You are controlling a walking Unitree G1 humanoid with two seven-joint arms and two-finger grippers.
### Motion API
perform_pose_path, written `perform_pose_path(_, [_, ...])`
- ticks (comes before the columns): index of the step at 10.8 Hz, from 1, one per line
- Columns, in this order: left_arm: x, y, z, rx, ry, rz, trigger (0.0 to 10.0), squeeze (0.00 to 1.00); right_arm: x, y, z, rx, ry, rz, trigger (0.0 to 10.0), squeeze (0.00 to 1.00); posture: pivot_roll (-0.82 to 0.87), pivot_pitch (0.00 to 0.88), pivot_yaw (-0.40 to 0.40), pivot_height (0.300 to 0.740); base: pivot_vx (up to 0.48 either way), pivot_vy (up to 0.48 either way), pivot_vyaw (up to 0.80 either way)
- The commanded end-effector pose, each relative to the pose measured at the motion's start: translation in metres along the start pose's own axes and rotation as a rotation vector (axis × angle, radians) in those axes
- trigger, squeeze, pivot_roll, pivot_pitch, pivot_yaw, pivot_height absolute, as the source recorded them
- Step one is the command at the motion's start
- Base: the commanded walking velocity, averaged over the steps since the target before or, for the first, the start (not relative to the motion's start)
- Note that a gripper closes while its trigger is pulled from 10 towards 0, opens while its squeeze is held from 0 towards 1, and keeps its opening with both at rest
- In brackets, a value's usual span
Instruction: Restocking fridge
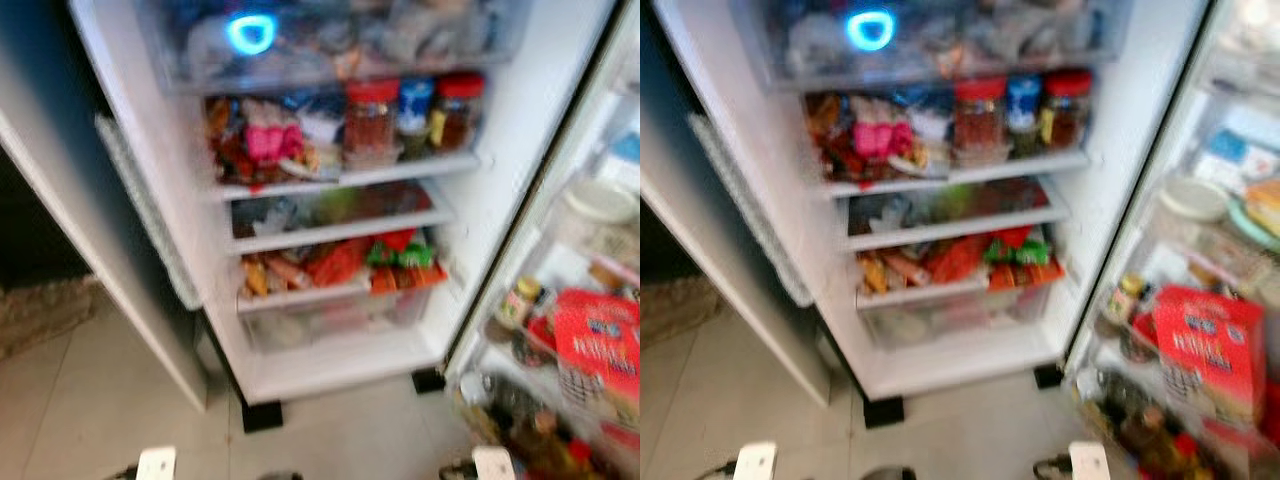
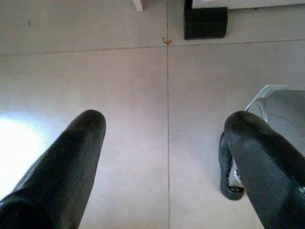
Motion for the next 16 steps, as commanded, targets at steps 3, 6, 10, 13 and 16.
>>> perform_pose_path(3, [-0.009,-0.003,0.009,0.001,0.005,0.03,10.0,0.0,-0.02,-0.003,0.002,0.003,0.013,0.062,10.0,0.0,0.0,0.0,0.049,0.648,0.0,0.31,0.0])
perform_pose_path(6, [-0.008,-0.003,0.011,0.001,0.011,0.035,10.0,0.0,-0.02,-0.003,0.002,0.007,0.006,0.066,10.0,0.0,0.0,0.0,0.048,0.648,0.0,0.312,0.0])
perform_pose_path(10, [-0.011,-0.002,0.008,-0.016,0.056,0.056,10.0,0.0,-0.021,-0.003,0.003,0.006,0.01,0.063,10.0,0.0,-0.02,0.0,0.078,0.648,0.0,0.31,0.0])
perform_pose_path(13, [-0.018,-0.004,0.007,-0.012,0.048,0.07,10.0,0.0,-0.022,-0.003,0.005,0.009,0.015,0.069,10.0,0.0,-0.02,0.0,0.084,0.648,0.0,0.309,0.0])
perform_pose_path(16, [-0.022,-0.005,0.005,-0.031,0.051,0.075,10.0,0.0,-0.023,-0.004,0.003,0.013,-0.002,0.072,10.0,0.0,-0.02,0.0,0.065,0.648,0.0,0.308,0.0])
Point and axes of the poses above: a point about 5 cm out from each wrist's last joint towards the gripper, its own y axis pointing out of the wrist towards the gripper, its own x axis along the axis of the wrist's last joint, z = x × y, the point moved 5 cm from there along y, pointing out of the wrist towards the gripper, and after that the axes turned 3 degrees about -y, right-handed, at the moved point
